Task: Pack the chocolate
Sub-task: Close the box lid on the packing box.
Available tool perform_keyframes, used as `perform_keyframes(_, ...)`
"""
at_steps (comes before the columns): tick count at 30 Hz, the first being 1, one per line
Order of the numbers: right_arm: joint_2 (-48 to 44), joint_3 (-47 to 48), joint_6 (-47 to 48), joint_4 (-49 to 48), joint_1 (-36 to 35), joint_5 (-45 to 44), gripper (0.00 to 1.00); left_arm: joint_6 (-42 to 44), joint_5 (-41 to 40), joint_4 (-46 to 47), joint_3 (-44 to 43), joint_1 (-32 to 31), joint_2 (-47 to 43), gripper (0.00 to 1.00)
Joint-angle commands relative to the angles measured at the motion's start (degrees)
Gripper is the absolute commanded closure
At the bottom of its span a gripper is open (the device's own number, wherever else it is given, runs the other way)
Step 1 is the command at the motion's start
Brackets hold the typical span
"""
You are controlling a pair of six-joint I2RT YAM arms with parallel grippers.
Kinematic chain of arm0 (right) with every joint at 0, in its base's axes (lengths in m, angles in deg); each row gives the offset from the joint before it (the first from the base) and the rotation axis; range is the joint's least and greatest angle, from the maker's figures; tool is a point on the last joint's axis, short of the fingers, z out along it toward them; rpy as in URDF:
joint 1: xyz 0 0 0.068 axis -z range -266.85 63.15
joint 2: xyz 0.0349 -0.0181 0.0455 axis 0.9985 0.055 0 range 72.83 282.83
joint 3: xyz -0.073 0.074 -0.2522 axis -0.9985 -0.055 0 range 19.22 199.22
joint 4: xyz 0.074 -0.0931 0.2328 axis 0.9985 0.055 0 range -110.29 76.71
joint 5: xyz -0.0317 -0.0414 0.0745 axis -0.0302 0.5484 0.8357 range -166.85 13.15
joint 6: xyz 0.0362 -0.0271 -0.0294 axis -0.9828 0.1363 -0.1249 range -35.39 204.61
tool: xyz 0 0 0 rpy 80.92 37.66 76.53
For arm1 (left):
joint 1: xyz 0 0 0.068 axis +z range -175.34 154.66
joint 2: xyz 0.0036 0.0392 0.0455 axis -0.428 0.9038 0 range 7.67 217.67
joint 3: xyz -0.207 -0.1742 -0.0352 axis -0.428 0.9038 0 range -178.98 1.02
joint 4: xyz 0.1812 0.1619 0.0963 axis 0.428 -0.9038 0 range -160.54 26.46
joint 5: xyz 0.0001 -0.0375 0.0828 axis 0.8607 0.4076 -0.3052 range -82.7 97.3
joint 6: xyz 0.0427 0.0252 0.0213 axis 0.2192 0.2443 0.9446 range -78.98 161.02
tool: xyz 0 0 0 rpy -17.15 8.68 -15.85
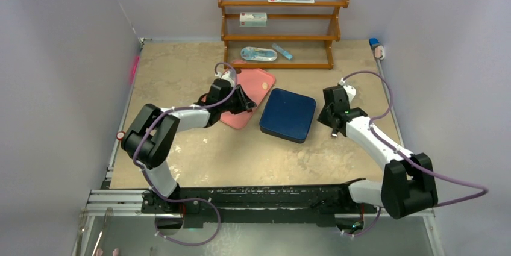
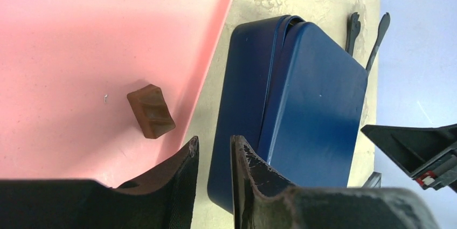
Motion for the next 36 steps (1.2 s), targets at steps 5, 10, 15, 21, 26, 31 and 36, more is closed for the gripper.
perform_keyframes(5, 4.1, 1.7, -1.1, -1.5, -0.1, -0.5, 0.76, 2.1, 1.3, -2.2, -5.8, 0.3, 1.9, 0.77)
perform_keyframes(10, 6.0, 1.8, -1.4, -2.9, -0.2, -0.3, 0.79, 2.7, 3.8, -2.6, -7.9, 0.3, 4.1, 0.78)
perform_keyframes(15, 7.6, 2.3, -1.8, -4.5, -0.1, -0.2, 0.8, 3.0, 5.0, -2.9, -8.8, 0.1, 5.6, 0.78)
perform_keyframes(21, 10.0, 3.7, -1.9, -5.6, 0.1, 0.3, 0.81, 3.4, 5.6, -3.4, -9.8, -0.5, 6.9, 0.79)
perform_keyframes(26, 12.0, 4.5, -2.2, -7.0, 0.8, 1.3, 0.82, 3.6, 5.9, -3.7, -10.3, -1.3, 7.9, 0.79)
perform_keyframes(31, 13.8, 5.5, -2.2, -7.9, 1.5, 2.4, 0.82, 3.5, 6.2, -3.8, -10.5, -2.0, 8.7, 0.79)
perform_keyframes(36, 15.2, 6.6, -2.0, -8.5, 2.1, 3.2, 0.82, 3.4, 6.5, -3.8, -10.6, -3.0, 9.5, 0.79)
